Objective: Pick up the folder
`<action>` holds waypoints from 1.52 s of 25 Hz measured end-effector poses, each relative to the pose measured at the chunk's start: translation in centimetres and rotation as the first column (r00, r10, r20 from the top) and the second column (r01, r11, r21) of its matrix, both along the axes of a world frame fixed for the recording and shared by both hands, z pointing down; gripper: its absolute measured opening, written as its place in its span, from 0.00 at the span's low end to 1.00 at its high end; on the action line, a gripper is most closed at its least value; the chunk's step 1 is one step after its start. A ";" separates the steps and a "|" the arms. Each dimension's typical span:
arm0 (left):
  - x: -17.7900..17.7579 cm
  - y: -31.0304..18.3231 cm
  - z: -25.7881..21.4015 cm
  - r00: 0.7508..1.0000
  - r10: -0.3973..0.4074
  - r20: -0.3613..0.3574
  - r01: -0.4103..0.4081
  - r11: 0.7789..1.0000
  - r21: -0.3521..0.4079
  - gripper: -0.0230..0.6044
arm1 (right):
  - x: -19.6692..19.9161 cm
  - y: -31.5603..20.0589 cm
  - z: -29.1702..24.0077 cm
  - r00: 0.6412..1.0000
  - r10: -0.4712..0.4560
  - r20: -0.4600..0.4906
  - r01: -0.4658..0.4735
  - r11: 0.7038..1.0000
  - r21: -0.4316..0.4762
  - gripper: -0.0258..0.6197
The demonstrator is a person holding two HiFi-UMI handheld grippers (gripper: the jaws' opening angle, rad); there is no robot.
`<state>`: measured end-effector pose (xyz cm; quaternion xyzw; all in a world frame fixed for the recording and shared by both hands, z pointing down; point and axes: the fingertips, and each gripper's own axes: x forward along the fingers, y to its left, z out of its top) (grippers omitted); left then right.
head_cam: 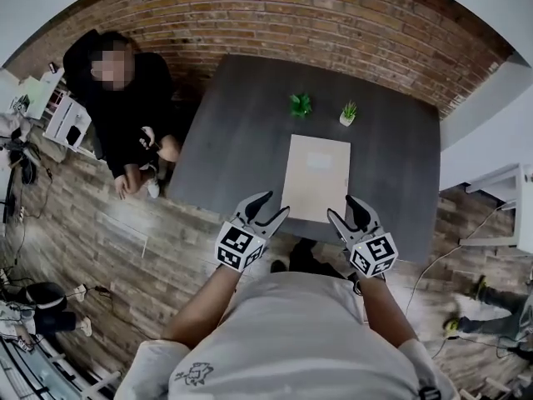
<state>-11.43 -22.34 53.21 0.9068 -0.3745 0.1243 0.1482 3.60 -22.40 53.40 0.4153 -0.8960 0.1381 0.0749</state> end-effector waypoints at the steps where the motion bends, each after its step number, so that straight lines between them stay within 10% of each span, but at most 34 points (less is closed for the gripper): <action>1: 0.1 -0.6 0.5 1.000 -0.002 0.003 0.002 1.000 -0.011 0.41 | 0.2 -0.6 0.6 1.000 -0.003 -0.004 0.003 1.000 -0.013 0.44; 18: 2.2 -8.5 13.0 0.996 0.017 0.084 0.009 0.953 -0.302 0.44 | 5.6 -8.5 11.9 0.999 0.002 -0.052 -0.017 0.957 -0.289 0.47; 38: 1.2 -12.2 26.5 0.996 -0.017 0.082 0.064 0.783 -0.619 0.50 | 7.7 -9.9 26.6 0.997 0.079 -0.007 -0.064 0.751 -0.657 0.51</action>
